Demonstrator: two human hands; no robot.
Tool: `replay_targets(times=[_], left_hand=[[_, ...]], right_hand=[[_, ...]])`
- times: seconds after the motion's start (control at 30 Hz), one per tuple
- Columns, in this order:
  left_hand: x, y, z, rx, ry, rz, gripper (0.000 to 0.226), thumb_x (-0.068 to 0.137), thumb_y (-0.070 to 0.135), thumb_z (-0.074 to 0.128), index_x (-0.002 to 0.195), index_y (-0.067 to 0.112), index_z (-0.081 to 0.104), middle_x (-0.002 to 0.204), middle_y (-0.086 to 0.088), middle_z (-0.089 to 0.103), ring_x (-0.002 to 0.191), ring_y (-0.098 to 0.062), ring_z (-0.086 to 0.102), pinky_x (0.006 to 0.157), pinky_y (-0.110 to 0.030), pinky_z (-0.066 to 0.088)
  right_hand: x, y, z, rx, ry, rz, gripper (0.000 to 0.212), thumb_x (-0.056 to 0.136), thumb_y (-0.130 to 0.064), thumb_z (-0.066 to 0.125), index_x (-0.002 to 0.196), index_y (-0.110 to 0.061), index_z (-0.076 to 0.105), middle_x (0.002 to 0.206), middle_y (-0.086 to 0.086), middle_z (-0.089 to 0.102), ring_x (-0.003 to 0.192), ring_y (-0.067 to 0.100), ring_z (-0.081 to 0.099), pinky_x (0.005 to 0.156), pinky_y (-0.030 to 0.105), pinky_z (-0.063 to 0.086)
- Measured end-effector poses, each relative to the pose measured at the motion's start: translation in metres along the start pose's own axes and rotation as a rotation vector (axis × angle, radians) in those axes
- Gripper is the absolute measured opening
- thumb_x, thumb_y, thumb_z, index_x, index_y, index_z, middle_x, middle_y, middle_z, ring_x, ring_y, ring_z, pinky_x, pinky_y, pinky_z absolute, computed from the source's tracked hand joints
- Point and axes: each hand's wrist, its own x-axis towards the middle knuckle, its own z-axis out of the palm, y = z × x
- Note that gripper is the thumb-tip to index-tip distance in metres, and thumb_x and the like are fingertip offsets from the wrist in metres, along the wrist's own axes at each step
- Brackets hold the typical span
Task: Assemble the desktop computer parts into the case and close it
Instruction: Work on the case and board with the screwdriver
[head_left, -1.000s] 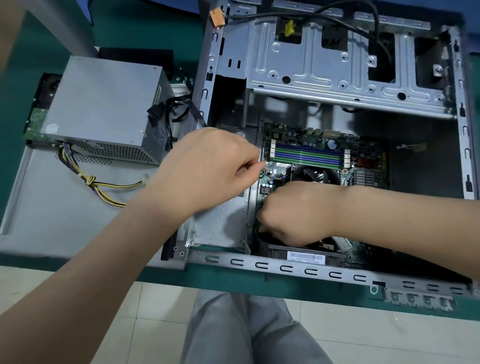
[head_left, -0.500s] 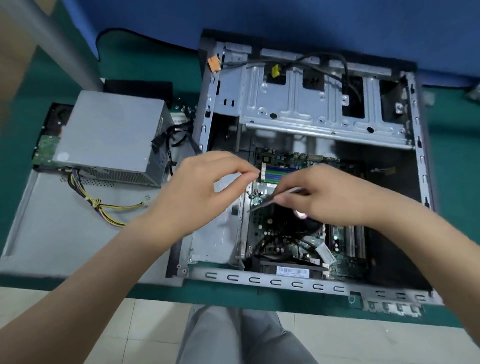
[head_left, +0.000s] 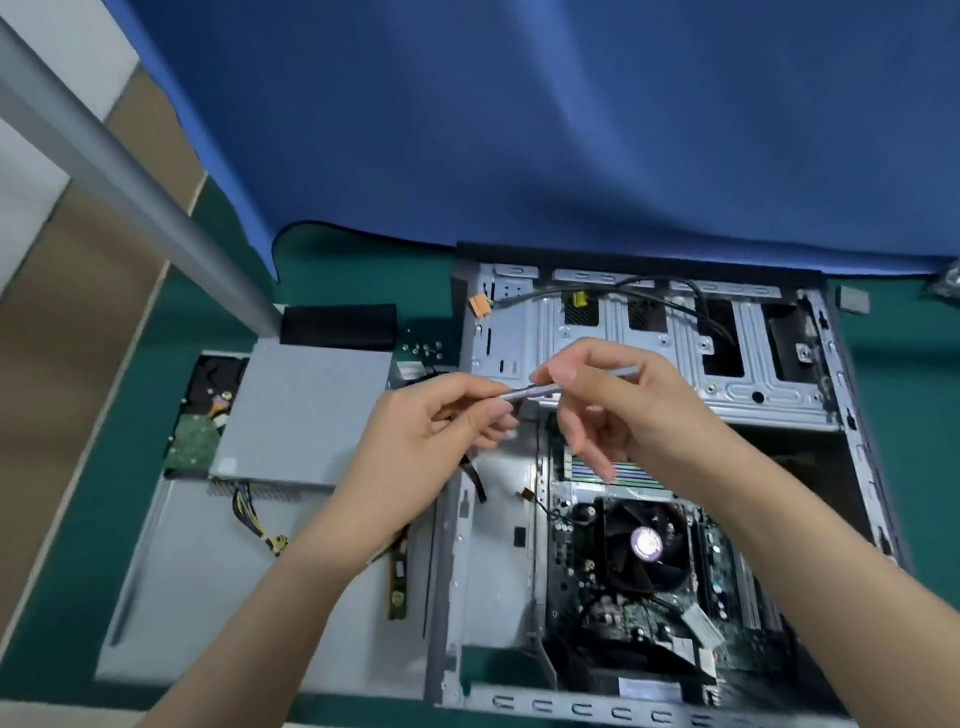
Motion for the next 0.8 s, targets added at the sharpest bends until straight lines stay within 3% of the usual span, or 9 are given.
replay_targets(times=[0.17,0.23,0.37,0.47,0.57,0.8], left_hand=[[0.042,0.0,-0.027,0.038,0.016,0.028,0.014,0.085,0.02,0.068,0.089,0.034,0.071,0.084,0.01,0.072,0.08,-0.006,0.069,0.074,-0.017,0.052],[0.063,-0.008,-0.042,0.14,0.065,0.049,0.021,0.084,0.015,0.071,0.092,0.034,0.07,0.085,0.011,0.072,0.082,-0.004,0.067,0.075,-0.015,0.051],[0.111,-0.042,-0.077,0.661,0.138,0.002,0.024,0.086,0.011,0.067,0.11,0.017,0.068,0.09,0.003,0.067,0.077,-0.01,0.058,0.076,-0.017,0.046],[0.141,-0.073,-0.096,0.965,0.031,-0.085,0.028,0.088,0.014,0.065,0.116,0.011,0.066,0.108,-0.01,0.064,0.098,-0.024,0.058,0.088,-0.029,0.044],[0.166,-0.092,-0.1,1.128,-0.099,-0.136,0.028,0.091,0.018,0.062,0.119,0.016,0.064,0.116,-0.011,0.057,0.109,-0.03,0.053,0.092,-0.038,0.046],[0.196,-0.11,-0.099,1.387,-0.303,-0.148,0.026,0.095,0.023,0.053,0.119,0.028,0.061,0.12,-0.002,0.057,0.115,-0.025,0.043,0.091,-0.032,0.033]], right_hand=[[0.055,0.003,0.014,0.015,-0.007,-0.014,0.036,0.094,-0.041,0.049,0.084,-0.012,0.068,0.049,0.004,0.056,0.034,0.014,0.042,0.039,0.017,0.027],[0.076,0.006,0.014,-0.045,0.067,-0.054,0.038,0.096,-0.042,0.046,0.078,-0.015,0.067,0.053,0.004,0.057,0.039,0.015,0.045,0.04,0.018,0.033],[0.108,0.023,0.001,-0.688,0.384,-0.276,0.024,0.1,-0.032,0.046,0.086,-0.02,0.061,0.082,-0.009,0.061,0.074,0.008,0.058,0.067,0.031,0.047],[0.116,0.041,-0.005,-0.966,0.495,-0.358,0.02,0.1,-0.03,0.045,0.093,-0.018,0.06,0.087,-0.009,0.052,0.077,0.008,0.05,0.065,0.03,0.041],[0.119,0.047,-0.005,-1.103,0.472,-0.403,0.024,0.099,-0.034,0.04,0.094,-0.02,0.058,0.086,-0.014,0.049,0.075,0.007,0.049,0.061,0.025,0.039],[0.121,0.047,-0.007,-1.118,0.48,-0.45,0.022,0.098,-0.03,0.041,0.094,-0.018,0.06,0.085,-0.009,0.053,0.071,0.009,0.05,0.058,0.025,0.042]])
